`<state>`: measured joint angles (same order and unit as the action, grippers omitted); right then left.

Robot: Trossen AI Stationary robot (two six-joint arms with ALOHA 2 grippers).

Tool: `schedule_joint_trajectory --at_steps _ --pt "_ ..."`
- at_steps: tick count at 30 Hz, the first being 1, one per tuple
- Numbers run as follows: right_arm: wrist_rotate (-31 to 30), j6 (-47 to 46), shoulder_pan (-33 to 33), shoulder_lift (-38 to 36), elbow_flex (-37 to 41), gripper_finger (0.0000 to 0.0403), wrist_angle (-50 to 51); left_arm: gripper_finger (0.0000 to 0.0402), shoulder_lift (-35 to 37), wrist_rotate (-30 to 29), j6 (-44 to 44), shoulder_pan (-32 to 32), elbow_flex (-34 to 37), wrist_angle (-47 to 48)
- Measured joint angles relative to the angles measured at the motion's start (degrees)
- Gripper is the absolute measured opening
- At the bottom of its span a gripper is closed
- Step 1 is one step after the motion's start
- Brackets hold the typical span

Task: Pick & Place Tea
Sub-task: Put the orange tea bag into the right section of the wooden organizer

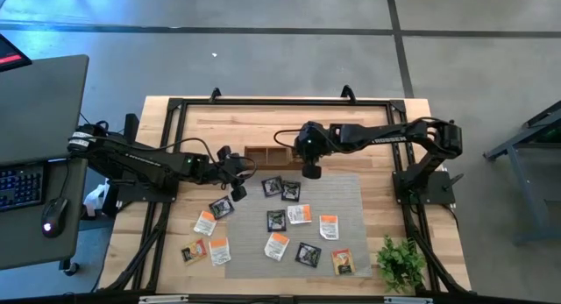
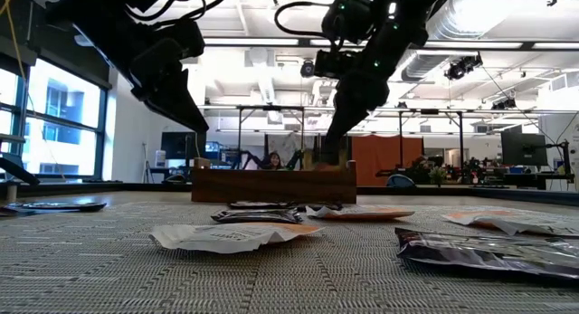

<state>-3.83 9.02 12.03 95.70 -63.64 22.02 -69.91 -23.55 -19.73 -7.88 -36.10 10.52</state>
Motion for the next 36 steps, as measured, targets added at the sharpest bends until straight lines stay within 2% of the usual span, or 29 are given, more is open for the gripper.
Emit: schedule_joint_trajectory --at_steps 8,13,19,23,29,36 --pt "-7.73 0.01 -0.76 -0.20 0.00 0.0098 -1.32 0.0104 0.00 0.00 -0.02 0.00 0.02 -0.02" --pt "-6.62 -0.02 -4.65 -0.74 0.00 0.0107 -5.11 0.0104 0.00 -0.02 -0.02 0.00 0.02 -0.03" --pt "-6.42 -0.03 -13.07 -0.96 -0.04 0.0108 -12.17 0.0104 0.00 -0.02 -0.02 0.00 0.02 -0.09" --pt "-3.07 -0.40 -18.85 -0.96 -0.04 0.0108 -18.07 0.0104 0.00 -0.02 0.00 0.00 0.02 -0.11" --pt "8.00 -6.91 -23.69 -0.77 -0.04 0.0108 -25.47 0.0104 0.00 -0.04 -0.02 0.00 0.03 -0.17" --pt "6.60 -18.79 -29.13 -0.71 -0.04 0.0108 -17.51 0.0104 0.00 -0.04 -0.02 0.00 0.04 -0.21"
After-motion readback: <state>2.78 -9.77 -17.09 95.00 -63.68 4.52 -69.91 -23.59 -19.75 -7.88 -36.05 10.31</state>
